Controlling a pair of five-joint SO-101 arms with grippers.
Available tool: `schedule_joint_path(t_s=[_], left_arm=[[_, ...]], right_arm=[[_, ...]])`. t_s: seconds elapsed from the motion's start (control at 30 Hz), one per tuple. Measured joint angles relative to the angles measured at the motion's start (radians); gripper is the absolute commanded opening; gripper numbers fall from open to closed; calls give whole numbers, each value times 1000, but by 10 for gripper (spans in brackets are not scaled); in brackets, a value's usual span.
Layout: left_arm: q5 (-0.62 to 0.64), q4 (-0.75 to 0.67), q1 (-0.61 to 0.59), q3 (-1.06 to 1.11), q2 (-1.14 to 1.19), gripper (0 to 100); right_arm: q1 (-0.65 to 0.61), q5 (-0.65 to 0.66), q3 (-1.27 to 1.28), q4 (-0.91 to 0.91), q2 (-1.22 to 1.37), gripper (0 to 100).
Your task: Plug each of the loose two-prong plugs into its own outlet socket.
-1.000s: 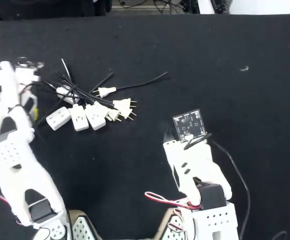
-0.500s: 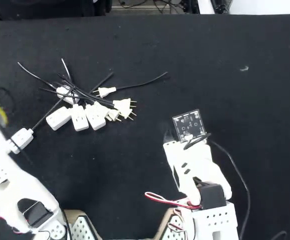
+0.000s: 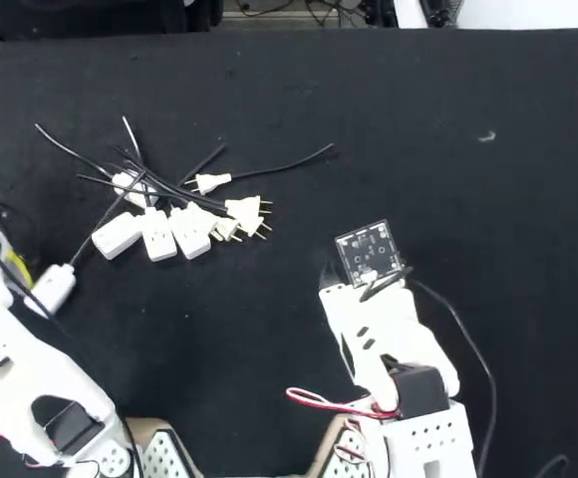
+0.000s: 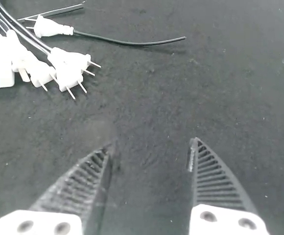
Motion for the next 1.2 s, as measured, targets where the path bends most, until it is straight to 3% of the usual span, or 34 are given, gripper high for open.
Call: schedule_joint_path(t_s=[0.23, 0.47, 0.7, 0.8, 1.03, 1.2], left_arm=[[-6, -140, 132, 374, -158, 180], [17, -284, 347, 815, -539, 180], [209, -537, 663, 1194, -895, 184], [262, -535, 749, 1224, -1000, 184], [269, -275, 715, 1109, -1157, 184], [241, -290, 539, 1031, -1111, 184]], right_arm=[[0, 0, 0, 0, 0, 229], [0, 0, 0, 0, 0, 229], [0, 0, 0, 0, 0, 229], [0, 0, 0, 0, 0, 229], [0, 0, 0, 0, 0, 229], [0, 0, 0, 0, 0, 229]])
